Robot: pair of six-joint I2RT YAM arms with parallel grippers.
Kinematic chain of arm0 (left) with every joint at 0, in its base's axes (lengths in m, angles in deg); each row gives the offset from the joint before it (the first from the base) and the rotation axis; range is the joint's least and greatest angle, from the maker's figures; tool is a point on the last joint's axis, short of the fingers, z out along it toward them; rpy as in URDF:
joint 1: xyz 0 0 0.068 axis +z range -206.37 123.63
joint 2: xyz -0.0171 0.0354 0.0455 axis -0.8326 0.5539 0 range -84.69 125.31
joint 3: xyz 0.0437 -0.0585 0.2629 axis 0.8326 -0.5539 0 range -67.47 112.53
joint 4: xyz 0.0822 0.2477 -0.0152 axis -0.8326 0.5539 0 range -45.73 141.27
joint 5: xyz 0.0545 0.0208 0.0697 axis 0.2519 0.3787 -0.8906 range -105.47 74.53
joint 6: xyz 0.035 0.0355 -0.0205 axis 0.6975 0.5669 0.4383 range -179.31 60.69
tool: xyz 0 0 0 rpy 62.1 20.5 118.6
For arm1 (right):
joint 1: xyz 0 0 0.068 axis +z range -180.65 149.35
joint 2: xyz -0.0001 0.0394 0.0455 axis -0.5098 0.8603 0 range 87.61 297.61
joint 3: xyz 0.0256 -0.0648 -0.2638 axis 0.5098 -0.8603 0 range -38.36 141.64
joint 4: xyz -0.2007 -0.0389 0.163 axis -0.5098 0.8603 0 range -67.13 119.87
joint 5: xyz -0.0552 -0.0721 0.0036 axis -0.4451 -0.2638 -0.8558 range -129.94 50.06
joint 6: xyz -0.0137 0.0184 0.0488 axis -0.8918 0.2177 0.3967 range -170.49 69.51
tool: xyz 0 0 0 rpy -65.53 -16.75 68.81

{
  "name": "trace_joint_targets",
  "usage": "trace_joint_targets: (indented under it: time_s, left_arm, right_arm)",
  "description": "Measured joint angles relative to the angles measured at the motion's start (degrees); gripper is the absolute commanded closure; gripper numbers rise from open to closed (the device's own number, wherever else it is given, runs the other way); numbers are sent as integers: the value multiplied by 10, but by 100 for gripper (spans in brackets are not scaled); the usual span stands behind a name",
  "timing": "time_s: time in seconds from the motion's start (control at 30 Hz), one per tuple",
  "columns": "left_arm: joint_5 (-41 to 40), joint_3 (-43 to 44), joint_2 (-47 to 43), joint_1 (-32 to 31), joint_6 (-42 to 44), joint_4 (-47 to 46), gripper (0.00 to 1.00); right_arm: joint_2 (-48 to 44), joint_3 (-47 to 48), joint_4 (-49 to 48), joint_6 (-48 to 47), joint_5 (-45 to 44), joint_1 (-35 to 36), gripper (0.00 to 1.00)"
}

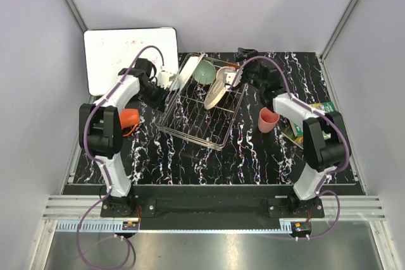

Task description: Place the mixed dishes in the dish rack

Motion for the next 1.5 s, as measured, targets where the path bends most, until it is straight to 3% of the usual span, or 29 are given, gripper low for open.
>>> trace_joint_targets:
  time_s: [0.17, 0.47, 0.67, 0.77, 0.87, 1.0, 1.13, 1.33, 1.5]
  left_arm:
    - [13, -24, -18, -2, -1, 1, 81]
    - [17, -50, -41, -16, -4, 11, 81]
    - [17, -52, -42, -17, -4, 14, 81]
    - [17, -52, -42, -17, -5, 14, 81]
    - [17, -47, -41, -17, -6, 18, 81]
    - [16, -42, -41, -14, -11, 23, 81]
    - [16, -36, -38, -11, -13, 28, 81]
    - [16, -29, -33, -10, -18, 35, 81]
    - [17, -28, -27, -9, -26, 35, 82]
  right_arm:
    - [-68, -49, 4, 70, -26, 4, 0]
    - [-180, -66, 123, 188, -150, 12, 1]
    - [-236, -61, 234, 281, -269, 81, 0]
    - [-273, -63, 282, 374, -312, 122, 0]
    - [-345, -61, 336, 542, -328, 141, 0]
    - [-452, -54, 403, 755, -243, 141, 0]
    - [-508, -67, 445, 875, -110, 152, 0]
    - [-492, -121, 513, 961, 20, 219, 0]
    - [-427, -137, 550, 979, 61, 284, 0]
